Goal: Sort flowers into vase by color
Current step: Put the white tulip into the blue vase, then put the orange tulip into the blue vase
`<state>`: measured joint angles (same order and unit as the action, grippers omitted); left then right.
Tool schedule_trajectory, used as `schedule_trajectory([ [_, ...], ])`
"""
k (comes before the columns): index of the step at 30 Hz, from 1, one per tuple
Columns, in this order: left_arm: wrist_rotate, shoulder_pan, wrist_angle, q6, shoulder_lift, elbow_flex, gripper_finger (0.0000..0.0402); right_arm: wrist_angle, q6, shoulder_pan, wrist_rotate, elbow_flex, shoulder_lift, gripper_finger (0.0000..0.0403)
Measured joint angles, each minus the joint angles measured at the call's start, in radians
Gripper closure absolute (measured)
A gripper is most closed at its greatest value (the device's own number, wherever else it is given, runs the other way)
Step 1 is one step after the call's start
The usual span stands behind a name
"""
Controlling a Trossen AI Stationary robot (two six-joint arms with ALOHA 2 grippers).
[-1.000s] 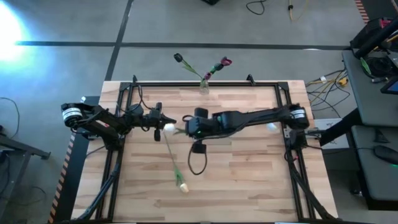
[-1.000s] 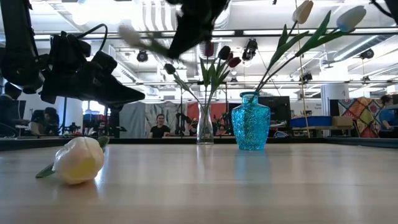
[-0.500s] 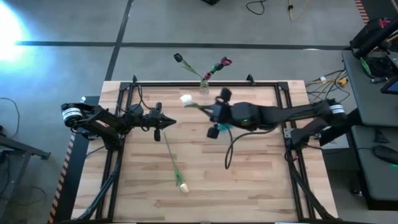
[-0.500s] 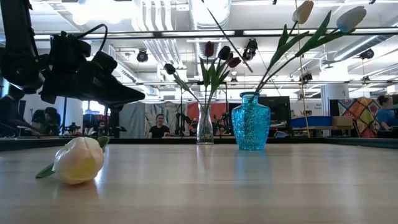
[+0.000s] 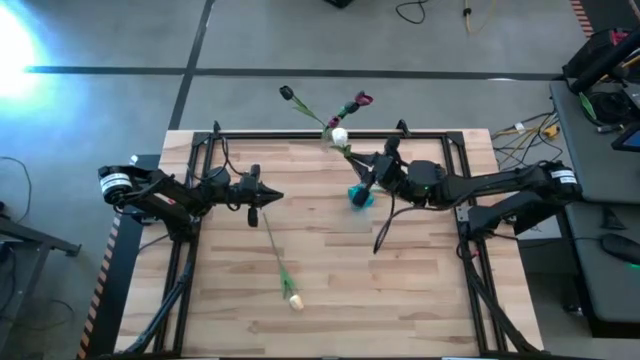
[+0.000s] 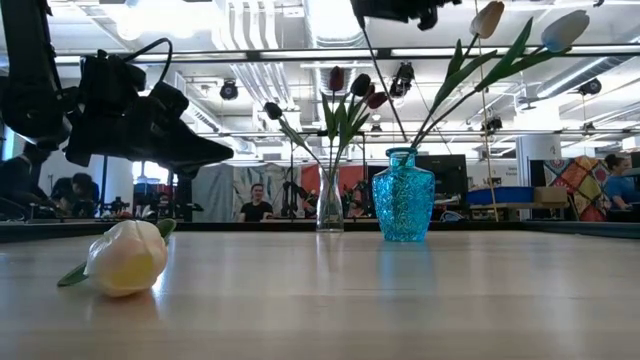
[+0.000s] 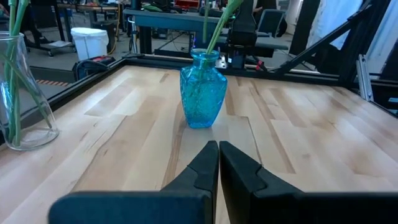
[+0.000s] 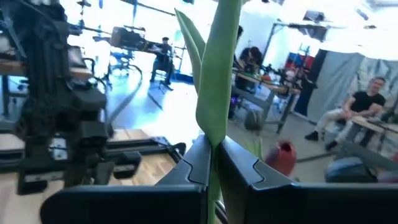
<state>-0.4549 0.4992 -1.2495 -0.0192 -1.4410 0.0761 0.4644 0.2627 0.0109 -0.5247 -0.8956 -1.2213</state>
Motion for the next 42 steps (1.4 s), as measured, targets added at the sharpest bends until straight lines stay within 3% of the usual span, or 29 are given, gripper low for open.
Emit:
schedule_trajectory([
  [16, 0.000, 0.000, -0.004, -0.013, 0.000, 0.002, 0.0402, 0.033, -0.059, 0.016, -0.029, 0.041, -0.008, 0.0387],
  [29, 0.000, 0.000, -0.004, -0.013, 0.000, 0.002, 0.0402, -0.114, -0.110, 0.016, -0.081, 0.042, -0.008, 0.0287],
  [35, -0.014, 0.000, -0.004, -0.009, 0.000, 0.002, 0.0402, -0.290, -0.173, 0.016, -0.127, 0.020, -0.002, 0.0255],
  [42, -0.035, 0.000, 0.002, 0.009, 0.000, 0.002, 0.0402, -0.622, -0.287, 0.016, -0.132, -0.109, 0.000, 0.0239],
])
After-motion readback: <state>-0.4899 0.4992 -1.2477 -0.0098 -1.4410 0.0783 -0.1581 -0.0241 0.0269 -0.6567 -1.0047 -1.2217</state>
